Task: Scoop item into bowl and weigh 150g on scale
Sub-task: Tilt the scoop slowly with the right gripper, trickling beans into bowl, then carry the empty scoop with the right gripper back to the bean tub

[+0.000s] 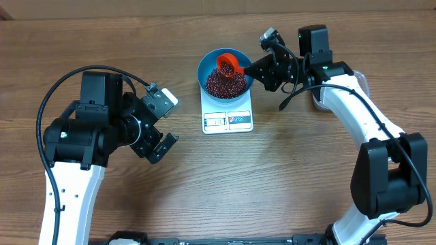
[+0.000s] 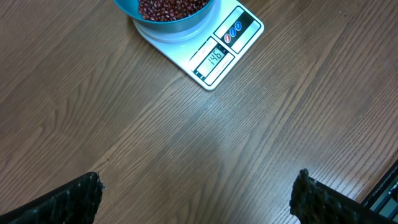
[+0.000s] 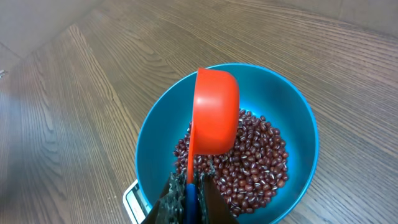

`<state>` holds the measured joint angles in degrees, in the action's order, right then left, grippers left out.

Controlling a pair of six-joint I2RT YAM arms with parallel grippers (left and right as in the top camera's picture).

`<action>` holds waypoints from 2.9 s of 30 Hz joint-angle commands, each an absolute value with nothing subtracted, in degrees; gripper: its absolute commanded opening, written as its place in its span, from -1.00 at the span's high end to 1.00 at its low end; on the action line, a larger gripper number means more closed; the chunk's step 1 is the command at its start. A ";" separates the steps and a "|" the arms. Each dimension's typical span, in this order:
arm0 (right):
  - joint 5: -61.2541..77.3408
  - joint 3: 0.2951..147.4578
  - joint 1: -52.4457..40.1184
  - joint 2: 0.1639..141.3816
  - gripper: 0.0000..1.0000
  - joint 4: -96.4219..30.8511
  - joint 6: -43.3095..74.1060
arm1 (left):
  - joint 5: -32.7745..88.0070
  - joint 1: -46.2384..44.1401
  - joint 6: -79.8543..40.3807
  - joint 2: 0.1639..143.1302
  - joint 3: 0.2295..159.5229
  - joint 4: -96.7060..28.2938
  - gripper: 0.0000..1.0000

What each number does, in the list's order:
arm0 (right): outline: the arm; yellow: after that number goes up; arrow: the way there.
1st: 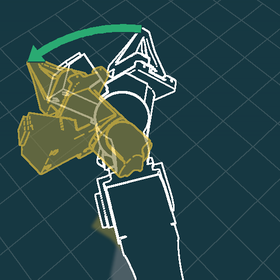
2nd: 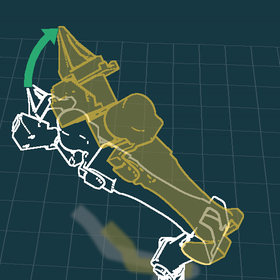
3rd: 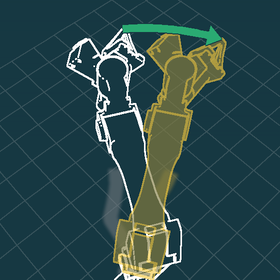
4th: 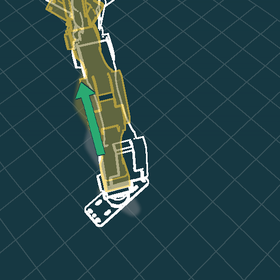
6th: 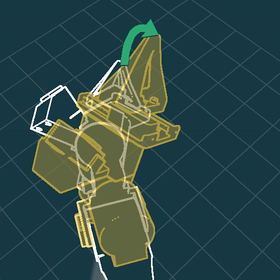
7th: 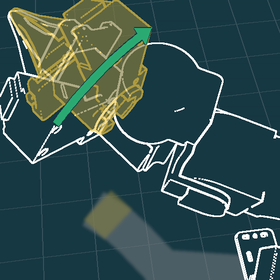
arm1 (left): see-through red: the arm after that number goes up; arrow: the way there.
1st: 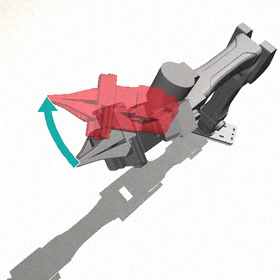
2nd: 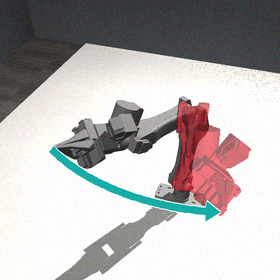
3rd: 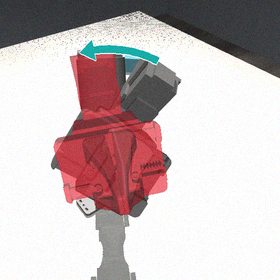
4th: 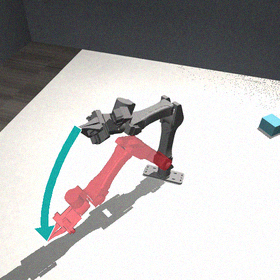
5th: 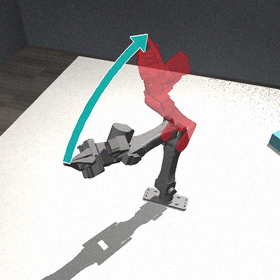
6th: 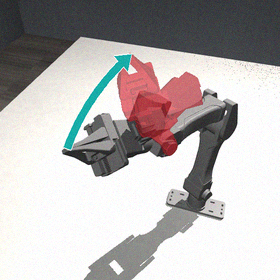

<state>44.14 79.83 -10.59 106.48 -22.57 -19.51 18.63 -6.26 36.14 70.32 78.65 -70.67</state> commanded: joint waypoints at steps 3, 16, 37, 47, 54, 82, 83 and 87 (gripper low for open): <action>45.28 80.66 -10.92 106.52 0.93 -22.37 -19.29 | 18.65 -6.39 35.59 70.46 78.37 -70.63 -0.99; 42.89 80.66 -11.27 106.52 0.93 -23.09 -21.06 | 18.63 -6.39 35.59 70.46 78.37 -70.63 -0.99; 41.65 80.66 -11.20 106.52 0.93 -21.04 -20.82 | 18.65 -6.39 35.59 70.46 78.37 -70.63 -0.99; 40.07 80.64 -11.20 106.52 0.93 -21.56 -20.78 | 18.63 -6.39 35.59 70.46 78.37 -70.63 -1.00; 40.14 80.66 -11.20 106.52 0.93 -21.54 -20.78 | 18.63 -6.39 35.59 70.46 78.37 -70.65 -1.00; 48.18 80.66 -9.30 106.52 0.93 -17.10 -7.99 | 18.65 -6.39 35.59 70.46 78.37 -70.63 -0.99; 48.64 80.66 -9.08 106.52 0.93 -16.80 -7.16 | 18.63 -6.39 35.59 70.46 78.37 -70.63 -0.99; 49.67 80.66 -7.14 106.52 0.93 -16.73 -4.75 | 18.65 -6.39 35.59 70.46 78.37 -70.65 -0.99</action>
